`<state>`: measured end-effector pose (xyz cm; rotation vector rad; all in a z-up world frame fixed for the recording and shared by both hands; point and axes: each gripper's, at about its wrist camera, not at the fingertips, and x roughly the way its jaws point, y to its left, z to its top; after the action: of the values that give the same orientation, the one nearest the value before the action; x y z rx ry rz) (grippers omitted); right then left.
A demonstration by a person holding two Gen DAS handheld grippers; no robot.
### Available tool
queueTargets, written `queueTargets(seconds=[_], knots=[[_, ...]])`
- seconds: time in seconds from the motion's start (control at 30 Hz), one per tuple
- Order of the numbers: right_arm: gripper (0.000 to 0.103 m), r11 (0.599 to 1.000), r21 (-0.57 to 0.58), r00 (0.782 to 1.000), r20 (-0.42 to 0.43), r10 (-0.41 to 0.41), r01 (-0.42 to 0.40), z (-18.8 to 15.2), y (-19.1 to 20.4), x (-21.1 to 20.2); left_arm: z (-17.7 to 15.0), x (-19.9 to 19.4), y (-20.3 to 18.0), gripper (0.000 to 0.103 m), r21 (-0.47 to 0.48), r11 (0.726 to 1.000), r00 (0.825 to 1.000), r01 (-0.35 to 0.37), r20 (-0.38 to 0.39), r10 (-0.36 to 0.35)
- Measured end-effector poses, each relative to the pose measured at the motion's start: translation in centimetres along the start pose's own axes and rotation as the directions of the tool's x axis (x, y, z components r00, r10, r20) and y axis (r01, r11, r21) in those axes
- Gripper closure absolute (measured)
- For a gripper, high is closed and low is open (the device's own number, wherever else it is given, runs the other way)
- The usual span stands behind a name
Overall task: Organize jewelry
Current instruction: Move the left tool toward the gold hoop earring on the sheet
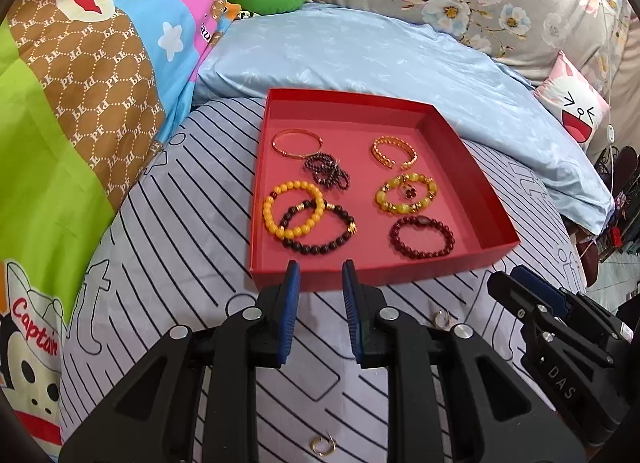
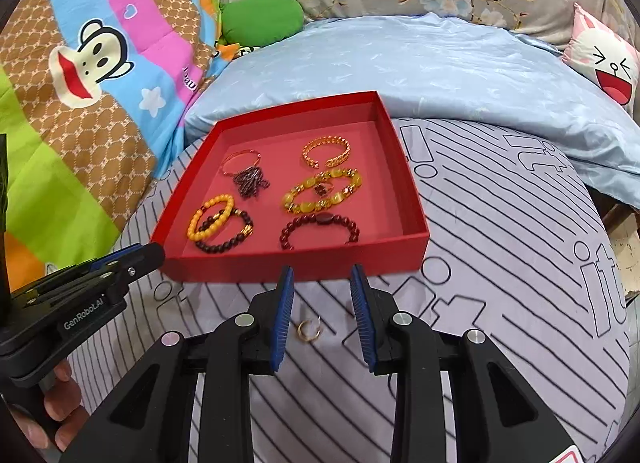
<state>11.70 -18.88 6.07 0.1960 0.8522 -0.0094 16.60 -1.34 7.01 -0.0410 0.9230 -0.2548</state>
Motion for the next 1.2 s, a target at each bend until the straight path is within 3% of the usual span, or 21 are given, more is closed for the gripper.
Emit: queueTargets(seconds=[0.33,0.83,1.1,1.2], knots=[[0.074,1.0,-0.008,1.0,-0.022,-0.001,0.001,-2.5,-0.1,-0.9,-2.7,-0.9,-0.2,0.077,0.008,1.0,1.0,0.008,-0.027,-0.008],[0.074,1.0,0.013,0.997,-0.082,0.002,-0.001,-7.3,-1.5,-2.3,-10.8,-1.7,0.0,0.077,0.038,0.998,0.989,0.04,-0.142,-0.034],[0.074,1.0,0.004,0.995,-0.095,0.009,-0.009,-8.2,-0.8,-2.6,-12.0,-1.3,-0.7,0.077,0.059,0.998,0.989,0.026,-0.148,-0.017],[0.074,1.0,0.001,0.995,-0.097,0.01,-0.01,-8.3,-0.6,-2.5,-11.9,-1.1,-0.7,0.085,0.055,0.998,0.989,0.022,-0.145,-0.014]])
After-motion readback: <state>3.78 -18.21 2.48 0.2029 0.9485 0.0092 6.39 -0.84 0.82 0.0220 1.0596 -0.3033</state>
